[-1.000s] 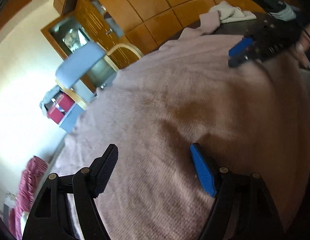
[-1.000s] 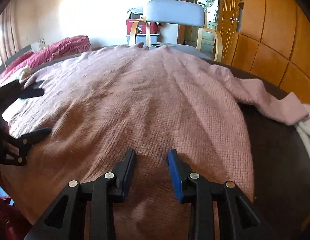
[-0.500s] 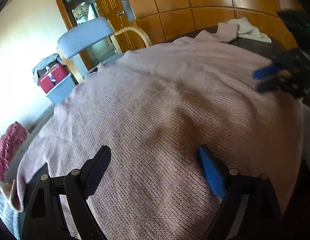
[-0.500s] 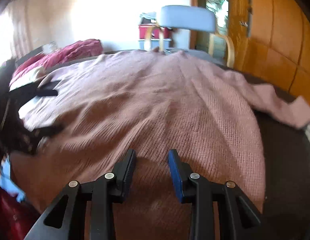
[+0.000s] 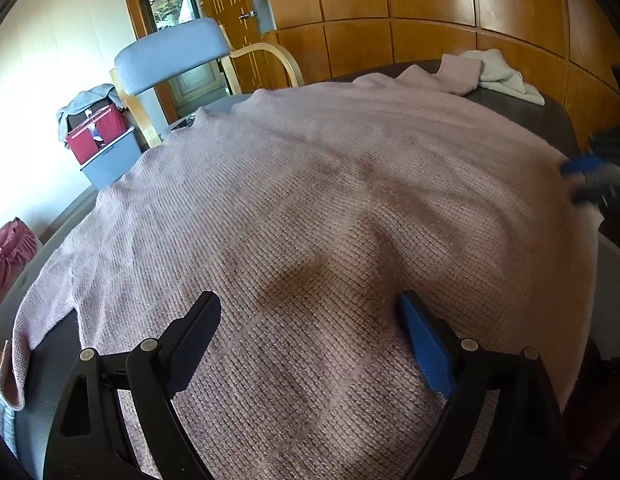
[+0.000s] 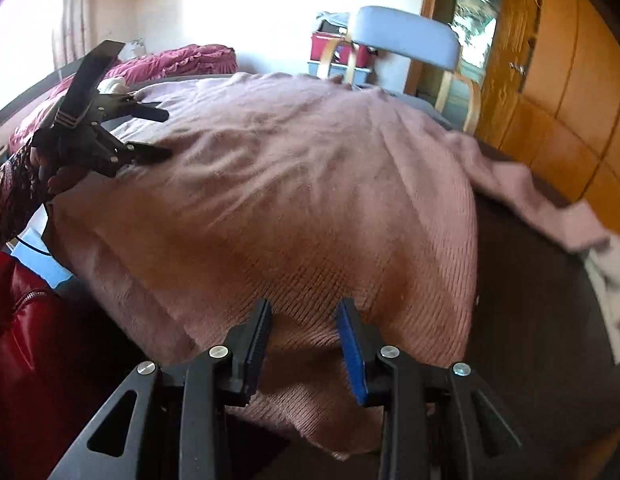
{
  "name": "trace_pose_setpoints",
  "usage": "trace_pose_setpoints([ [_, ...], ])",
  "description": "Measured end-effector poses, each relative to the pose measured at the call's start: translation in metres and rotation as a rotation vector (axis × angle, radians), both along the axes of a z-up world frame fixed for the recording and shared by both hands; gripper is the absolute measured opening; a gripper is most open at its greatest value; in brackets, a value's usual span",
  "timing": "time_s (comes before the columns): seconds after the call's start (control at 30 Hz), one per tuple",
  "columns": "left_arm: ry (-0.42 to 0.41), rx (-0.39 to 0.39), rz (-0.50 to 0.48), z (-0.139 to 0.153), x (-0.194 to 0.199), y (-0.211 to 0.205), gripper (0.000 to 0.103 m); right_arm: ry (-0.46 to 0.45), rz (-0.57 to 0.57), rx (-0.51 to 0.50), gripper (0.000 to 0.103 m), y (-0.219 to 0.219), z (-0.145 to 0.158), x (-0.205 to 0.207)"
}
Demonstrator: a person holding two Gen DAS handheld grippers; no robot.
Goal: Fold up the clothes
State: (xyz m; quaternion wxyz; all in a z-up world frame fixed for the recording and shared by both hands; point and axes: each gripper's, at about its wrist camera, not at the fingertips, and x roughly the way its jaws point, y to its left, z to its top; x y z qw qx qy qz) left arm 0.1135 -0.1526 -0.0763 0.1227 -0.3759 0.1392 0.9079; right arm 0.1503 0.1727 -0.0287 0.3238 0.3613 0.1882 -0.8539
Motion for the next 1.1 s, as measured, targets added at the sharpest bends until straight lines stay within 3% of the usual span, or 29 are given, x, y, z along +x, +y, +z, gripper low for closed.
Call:
trace_pose_setpoints([
  [0.13,0.0,0.003,0.003,0.0,0.001,0.0,0.092,0.053,-0.147,-0.09,0.034,-0.003,0.015,-0.044],
  [0.3,0.001,0.007,0.01,0.0,0.002,-0.002,0.092,-0.084,-0.273,-0.05,0.035,-0.017,-0.007,-0.105],
  [0.47,-0.018,0.01,0.016,0.005,0.0,-0.005,0.092,-0.038,-0.285,-0.14,0.037,0.0,-0.02,-0.093],
  [0.67,0.043,-0.087,-0.01,0.045,0.0,-0.011,0.092,-0.069,-0.279,-0.143,0.036,0.006,-0.002,-0.103],
  [0.73,0.061,-0.067,-0.001,0.065,-0.011,-0.023,0.092,-0.041,-0.308,-0.204,0.036,0.014,0.013,-0.111],
  [0.8,0.09,-0.043,0.079,0.077,-0.035,-0.036,0.092,-0.013,-0.379,-0.248,0.036,0.026,0.027,-0.131],
  [0.83,0.108,-0.035,0.132,0.081,-0.049,-0.042,0.092,-0.005,-0.413,-0.23,0.031,0.028,0.029,-0.146],
  [0.9,0.084,-0.004,0.187,0.072,-0.069,-0.045,0.092,-0.006,-0.468,-0.172,0.024,0.031,0.027,-0.181],
  [0.97,0.038,0.032,0.223,0.056,-0.086,-0.045,0.092,-0.006,-0.522,-0.115,0.008,0.033,0.026,-0.216],
  [1.1,-0.061,0.095,0.279,0.023,-0.116,-0.043,0.092,-0.104,-0.477,-0.115,0.008,0.024,0.01,-0.256],
])
